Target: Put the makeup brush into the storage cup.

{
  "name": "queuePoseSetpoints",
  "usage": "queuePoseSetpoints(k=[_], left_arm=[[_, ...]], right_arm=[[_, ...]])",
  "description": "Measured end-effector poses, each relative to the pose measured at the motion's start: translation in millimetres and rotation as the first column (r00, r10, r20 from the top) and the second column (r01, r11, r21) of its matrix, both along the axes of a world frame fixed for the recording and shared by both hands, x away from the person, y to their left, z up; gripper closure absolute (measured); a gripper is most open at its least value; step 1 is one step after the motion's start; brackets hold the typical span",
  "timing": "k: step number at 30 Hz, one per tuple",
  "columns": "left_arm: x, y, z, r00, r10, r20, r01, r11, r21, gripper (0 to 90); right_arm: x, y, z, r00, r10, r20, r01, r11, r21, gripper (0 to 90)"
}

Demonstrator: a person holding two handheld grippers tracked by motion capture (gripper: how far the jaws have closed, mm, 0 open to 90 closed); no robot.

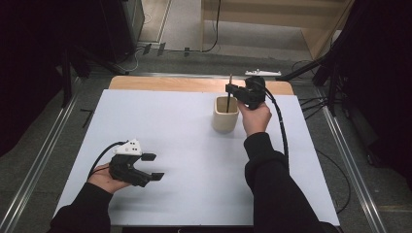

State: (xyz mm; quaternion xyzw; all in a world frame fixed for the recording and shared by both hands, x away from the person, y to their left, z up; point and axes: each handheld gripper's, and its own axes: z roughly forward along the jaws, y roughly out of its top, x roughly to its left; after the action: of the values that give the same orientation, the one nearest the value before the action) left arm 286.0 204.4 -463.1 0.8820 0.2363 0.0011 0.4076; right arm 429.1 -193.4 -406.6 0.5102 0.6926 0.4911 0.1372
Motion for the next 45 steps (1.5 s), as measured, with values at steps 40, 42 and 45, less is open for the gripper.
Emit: queuePoseSetpoints(k=[40,42,45], left_arm=[[2.0,0.4,-0.7,1.0,0.006,-0.004,-0.006,1.0,0.008,22.6],[2.2,0.6,-0.6,1.0,0.008,-0.003,-0.008,1.0,0.005,22.6],[2.3,0.8,-0.8,1.0,0.008,-0.003,-0.008,1.0,0.006,22.6]], right_arm=[[-35.0,6.1,5.5,0.9846,0.165,-0.059,-0.167,0.985,-0.041,37.1],[-38.3,7.8,5.3,0.9819,0.181,-0.055,-0.183,0.982,-0.033,36.8],[-43.1,10.2,4.1,0.978,0.202,-0.054,-0.203,0.979,-0.031,35.9]])
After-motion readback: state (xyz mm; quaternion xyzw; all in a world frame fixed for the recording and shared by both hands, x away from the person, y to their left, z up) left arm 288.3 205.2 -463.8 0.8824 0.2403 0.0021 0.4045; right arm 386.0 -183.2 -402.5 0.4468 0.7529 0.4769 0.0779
